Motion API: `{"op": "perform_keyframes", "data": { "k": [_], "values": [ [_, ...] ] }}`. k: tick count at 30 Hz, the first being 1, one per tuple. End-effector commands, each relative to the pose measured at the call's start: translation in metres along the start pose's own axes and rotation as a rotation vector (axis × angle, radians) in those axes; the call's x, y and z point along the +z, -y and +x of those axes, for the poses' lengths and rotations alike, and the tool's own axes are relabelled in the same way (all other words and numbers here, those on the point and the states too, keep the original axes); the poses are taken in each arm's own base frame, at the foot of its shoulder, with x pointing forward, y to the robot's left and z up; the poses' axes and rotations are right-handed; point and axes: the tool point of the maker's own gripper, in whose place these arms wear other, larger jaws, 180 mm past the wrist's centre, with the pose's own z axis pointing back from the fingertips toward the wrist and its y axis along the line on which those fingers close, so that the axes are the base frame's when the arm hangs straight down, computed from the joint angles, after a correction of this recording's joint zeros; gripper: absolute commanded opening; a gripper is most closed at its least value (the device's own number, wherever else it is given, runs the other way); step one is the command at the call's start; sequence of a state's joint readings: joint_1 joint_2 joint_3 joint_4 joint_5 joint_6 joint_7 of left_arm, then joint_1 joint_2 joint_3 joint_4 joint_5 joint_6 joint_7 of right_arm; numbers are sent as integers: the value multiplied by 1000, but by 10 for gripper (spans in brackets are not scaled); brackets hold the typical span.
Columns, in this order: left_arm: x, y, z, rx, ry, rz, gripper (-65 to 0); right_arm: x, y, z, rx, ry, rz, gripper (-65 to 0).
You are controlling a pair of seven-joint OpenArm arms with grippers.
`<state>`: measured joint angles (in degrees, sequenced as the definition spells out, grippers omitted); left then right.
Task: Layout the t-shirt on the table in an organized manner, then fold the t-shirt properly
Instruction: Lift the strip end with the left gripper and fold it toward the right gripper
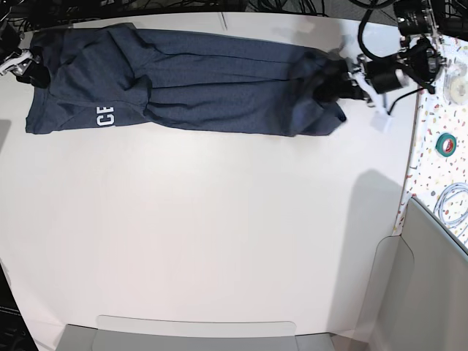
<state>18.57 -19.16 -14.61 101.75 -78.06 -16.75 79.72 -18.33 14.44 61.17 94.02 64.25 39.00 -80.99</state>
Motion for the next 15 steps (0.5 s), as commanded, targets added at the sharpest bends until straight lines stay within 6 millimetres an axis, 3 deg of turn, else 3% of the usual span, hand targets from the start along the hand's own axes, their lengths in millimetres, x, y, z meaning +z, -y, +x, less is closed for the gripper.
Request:
{"op": "perform_keyframes", "data": {
  "k": [1, 4, 15],
  "values": [
    [-5, 13, -2, -19, -22, -45, -650, 9, 3, 18, 39, 49, -9, -289],
    [-28, 31, -21, -36, -114, -112, -650, 18, 14, 22, 19, 75, -41, -289],
    [-86, 107, -25, -207, -256, -326, -650, 32, 26, 23, 17, 84, -82, -289]
  ]
}}
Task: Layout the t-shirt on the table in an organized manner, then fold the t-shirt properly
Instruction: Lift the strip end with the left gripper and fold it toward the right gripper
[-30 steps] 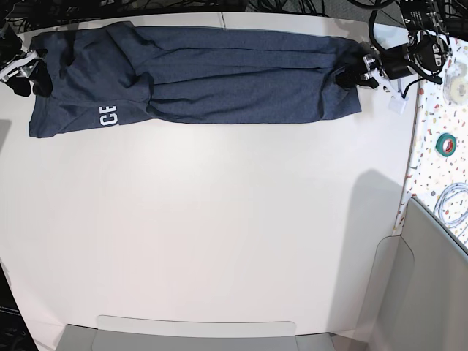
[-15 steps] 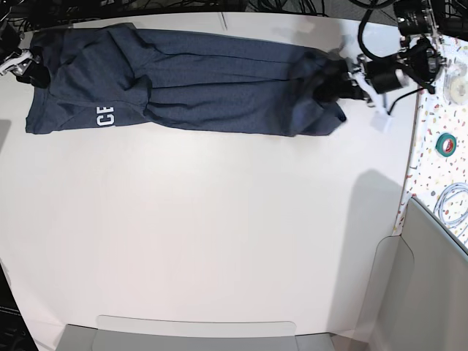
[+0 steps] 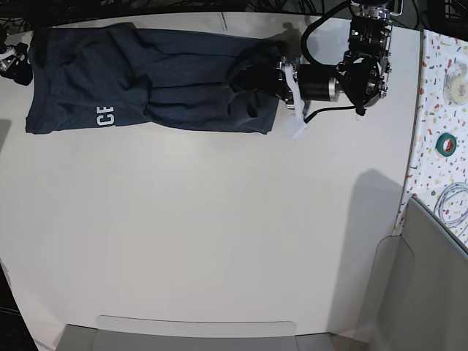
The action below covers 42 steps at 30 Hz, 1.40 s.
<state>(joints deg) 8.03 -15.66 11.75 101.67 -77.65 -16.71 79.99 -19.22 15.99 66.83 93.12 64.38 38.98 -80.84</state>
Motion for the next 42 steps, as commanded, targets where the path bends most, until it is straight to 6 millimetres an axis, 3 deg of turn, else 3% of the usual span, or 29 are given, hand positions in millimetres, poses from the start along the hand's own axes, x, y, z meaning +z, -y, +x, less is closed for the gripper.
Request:
{"op": "perform_keyframes", "data": {
  "k": [1, 10, 18, 32, 39, 42],
  "values": [
    [-3, 14, 11, -40, 4, -44, -650, 6, 0, 14, 41, 34, 0, -289],
    [-41, 55, 26, -165, -65, -158, -650, 5, -1, 13, 37, 35, 1, -289],
    [-56, 49, 37, -241, -119, -95, -650, 4, 4, 10, 42, 14, -30, -289],
    [-83, 77, 46, -307, -137, -151, -650, 0, 5, 3, 30, 1, -44, -289],
    [-86, 66, 44, -329, -155, -89, -649, 0, 5, 3, 31, 1, -46, -289],
    [-86, 66, 44, -331, -154, -89, -579, 0, 5, 3, 32, 0, -45, -289]
  ]
}}
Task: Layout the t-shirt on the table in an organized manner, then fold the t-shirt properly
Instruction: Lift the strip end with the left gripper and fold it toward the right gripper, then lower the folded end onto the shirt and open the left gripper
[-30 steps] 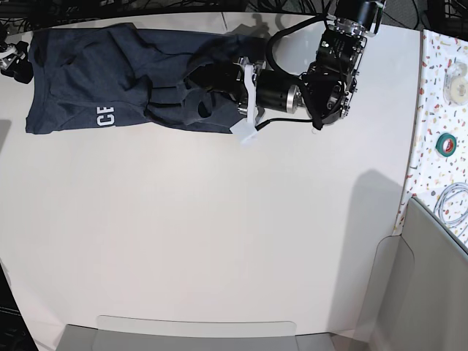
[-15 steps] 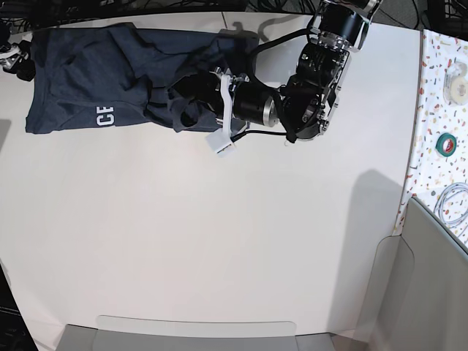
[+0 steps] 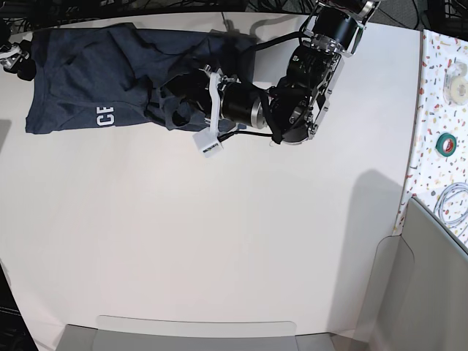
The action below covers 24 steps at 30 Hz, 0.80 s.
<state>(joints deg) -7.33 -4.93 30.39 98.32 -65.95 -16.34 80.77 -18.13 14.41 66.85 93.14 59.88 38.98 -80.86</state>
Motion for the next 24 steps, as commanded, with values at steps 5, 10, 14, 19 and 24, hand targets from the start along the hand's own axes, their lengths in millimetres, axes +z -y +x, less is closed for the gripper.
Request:
{"op": "perform_keyframes", "data": {
  "k": [5, 10, 14, 19, 24],
  "values": [
    [3, 8, 13, -32, 35, -20, -381, 5, 0, 15, 44, 34, -1, -289],
    [4, 8, 14, -29, 43, -22, -354, 5, 0, 14, 43, 32, 0, -289],
    [6, 8, 15, -31, 47, -21, -361, 5, -1, 14, 42, 32, 1, -289],
    [12, -1, 12, -26, 51, 11, -446, 4, -1, 17, 44, 41, 1, -290],
    [34, -25, 3, -2, 55, 86, -546, 6, 8, 32, 85, 41, -47, -360]
  ]
}}
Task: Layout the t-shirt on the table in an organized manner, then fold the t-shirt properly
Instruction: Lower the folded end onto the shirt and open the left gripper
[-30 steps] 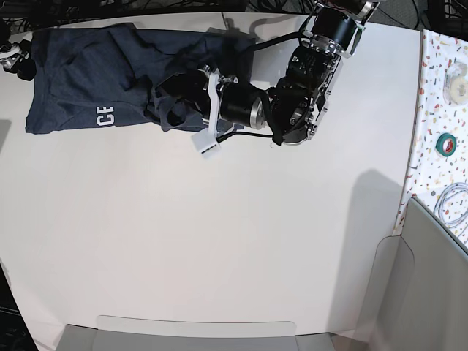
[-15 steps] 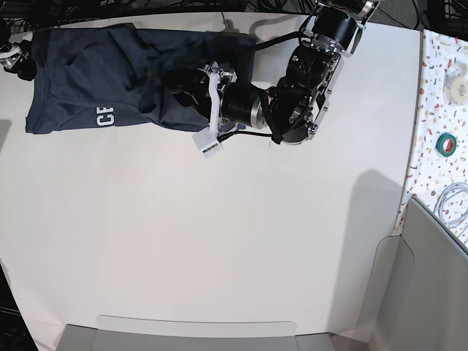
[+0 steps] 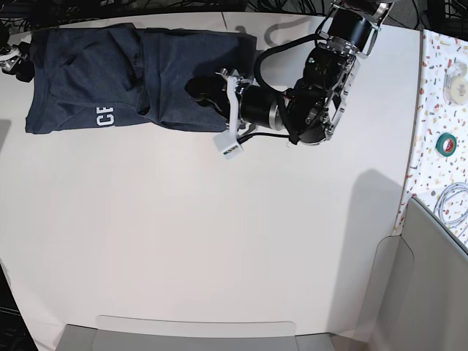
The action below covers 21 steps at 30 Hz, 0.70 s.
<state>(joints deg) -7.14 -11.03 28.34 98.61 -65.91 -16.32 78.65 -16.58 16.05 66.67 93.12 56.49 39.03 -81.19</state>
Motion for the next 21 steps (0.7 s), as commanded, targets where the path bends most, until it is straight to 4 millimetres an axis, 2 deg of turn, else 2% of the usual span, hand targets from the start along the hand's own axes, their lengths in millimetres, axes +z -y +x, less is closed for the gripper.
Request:
{"op": "perform_keyframes", "data": {
  "k": [1, 3, 5, 9, 13, 15, 17, 21],
  "values": [
    [9, 2, 16, -21, 59, -2, -555, 8, 2, 26, 58, 61, -8, -386],
    [18, -7, 15, -11, 74, 25, -557, 10, 4, 33, 74, 67, -15, -423],
    [23, -14, 9, 10, 78, 43, -557, 13, 6, 41, 97, 71, -21, -422],
    [29, -22, 6, 39, 100, 62, -557, 11, 5, 48, 98, 87, -12, -343],
    [30, -24, 6, 46, 104, 66, -557, -5, 6, 37, 46, 48, 35, -225],
    [32, -25, 4, 47, 99, 73, -557, -16, 5, 26, -20, 30, 93, -186],
    [33, -27, 3, 47, 97, 77, -557, -28, 3, 13, -87, 3, 153, -185],
    [33, -27, 3, 47, 96, 78, -557, -44, 1, 4, -137, -44, 206, -185]
  ]
}}
